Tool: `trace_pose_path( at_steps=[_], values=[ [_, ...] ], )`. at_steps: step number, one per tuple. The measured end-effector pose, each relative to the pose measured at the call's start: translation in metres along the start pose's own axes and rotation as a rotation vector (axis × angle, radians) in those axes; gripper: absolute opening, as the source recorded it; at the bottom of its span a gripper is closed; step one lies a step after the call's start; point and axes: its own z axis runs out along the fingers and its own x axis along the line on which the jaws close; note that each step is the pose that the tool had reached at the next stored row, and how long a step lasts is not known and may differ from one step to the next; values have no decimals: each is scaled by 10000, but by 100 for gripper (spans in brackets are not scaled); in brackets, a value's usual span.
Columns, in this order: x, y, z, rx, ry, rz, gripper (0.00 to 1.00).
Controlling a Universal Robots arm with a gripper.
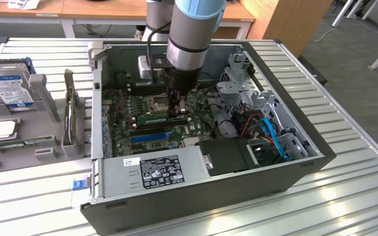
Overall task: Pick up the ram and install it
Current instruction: 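Insert the ram into the slot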
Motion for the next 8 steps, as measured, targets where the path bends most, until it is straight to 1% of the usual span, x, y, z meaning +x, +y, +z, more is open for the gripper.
trace_pose_path(
  at_steps=[1, 8],
  values=[
    [1, -1, 15, 0, 0, 0, 11],
    [2, -1, 28, -1, 1, 0, 11]
  ],
)
